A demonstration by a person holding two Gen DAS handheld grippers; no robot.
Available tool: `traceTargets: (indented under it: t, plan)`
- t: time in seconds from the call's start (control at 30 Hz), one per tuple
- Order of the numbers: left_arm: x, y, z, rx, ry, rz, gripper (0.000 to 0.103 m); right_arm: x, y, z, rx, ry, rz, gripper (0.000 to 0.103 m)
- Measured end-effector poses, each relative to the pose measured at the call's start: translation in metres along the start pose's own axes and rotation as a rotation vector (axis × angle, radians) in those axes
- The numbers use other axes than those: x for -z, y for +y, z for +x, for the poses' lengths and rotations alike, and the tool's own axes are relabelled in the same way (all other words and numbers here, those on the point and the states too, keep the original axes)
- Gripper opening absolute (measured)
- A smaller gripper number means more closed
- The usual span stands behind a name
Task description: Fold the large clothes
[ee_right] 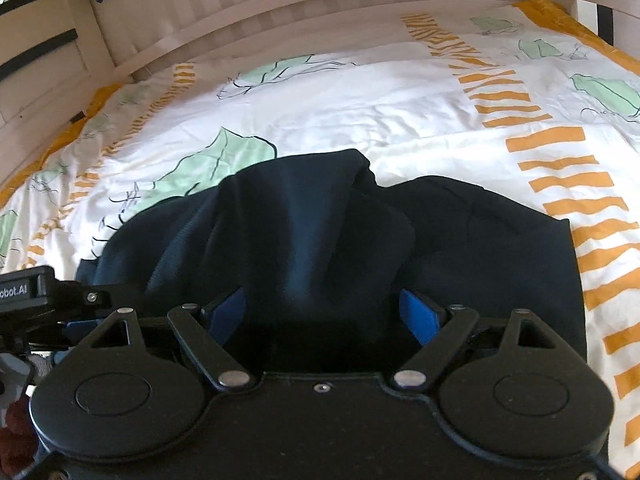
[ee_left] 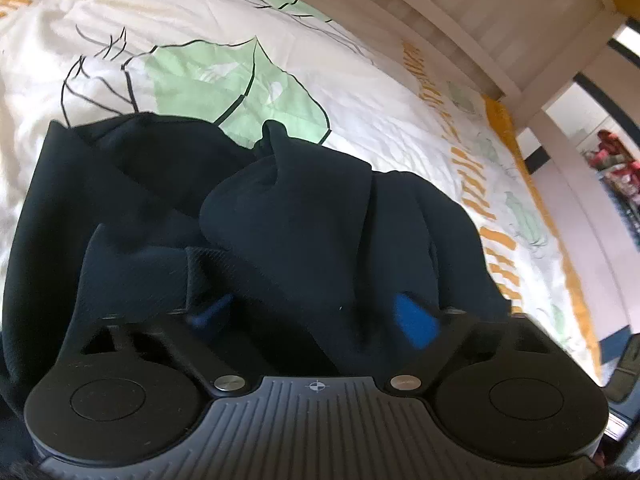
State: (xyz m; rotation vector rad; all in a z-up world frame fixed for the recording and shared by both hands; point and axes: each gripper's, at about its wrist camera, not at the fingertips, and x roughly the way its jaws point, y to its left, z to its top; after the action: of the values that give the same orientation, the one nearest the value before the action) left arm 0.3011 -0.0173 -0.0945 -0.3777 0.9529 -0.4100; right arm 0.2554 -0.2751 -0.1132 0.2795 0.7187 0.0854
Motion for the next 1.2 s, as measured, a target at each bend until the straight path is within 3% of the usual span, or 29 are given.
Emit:
traceTargets:
  t: [0.1, 0.17, 0.2, 0.23, 0.3, 0.47, 0.57, 0.67, 0.77, 0.87, 1.03, 1.1, 1.2]
  plan:
    - [-0.001, -0.004, 0.005, -0.011, 0.01, 0.029, 0.053, 0.002, -0.003, 0.002, 0.005, 0.004, -0.007, 0.065]
    - [0.0, -0.006, 0.007, 0.0, 0.005, 0.039, 0.028, 0.001, -0.006, 0.002, 0.001, 0.004, -0.014, 0.055]
    - [0.0, -0.006, 0.006, -0.008, -0.014, 0.046, 0.011, 0.0, -0.008, 0.002, -0.011, 0.003, -0.013, 0.042]
    - [-0.001, -0.007, 0.005, -0.019, -0.03, 0.051, 0.008, 0.0, -0.01, 0.001, -0.025, 0.002, -0.009, 0.029]
    - [-0.006, -0.009, -0.002, -0.014, -0.059, 0.065, 0.004, -0.003, -0.013, -0.001, -0.064, 0.006, -0.004, 0.024]
    - [-0.02, -0.017, -0.036, 0.044, -0.152, 0.141, 0.004, -0.017, -0.024, -0.028, -0.25, -0.072, 0.093, 0.018]
    - [-0.013, -0.007, -0.04, 0.047, -0.131, 0.168, 0.005, -0.018, -0.039, -0.041, -0.332, -0.114, 0.187, 0.018]
    - [0.004, 0.005, -0.021, 0.004, -0.062, 0.172, 0.008, -0.006, -0.053, -0.03, -0.234, -0.066, 0.203, 0.019]
    - [0.02, 0.014, -0.003, -0.033, -0.026, 0.151, 0.01, 0.013, -0.062, -0.005, -0.143, 0.053, 0.238, 0.021]
    - [0.025, 0.015, -0.006, -0.037, -0.062, 0.161, 0.017, 0.024, -0.061, -0.005, -0.139, 0.015, 0.231, 0.021]
    - [0.027, 0.01, -0.039, -0.135, -0.193, 0.201, 0.051, 0.021, -0.05, -0.028, -0.065, -0.059, 0.148, 0.058]
    - [0.031, 0.0, -0.052, -0.187, -0.26, 0.249, 0.059, 0.021, -0.039, -0.045, -0.02, -0.131, 0.088, 0.06]
    - [0.031, -0.018, -0.053, -0.215, -0.293, 0.321, 0.063, 0.022, -0.012, -0.061, -0.01, -0.212, -0.04, 0.06]
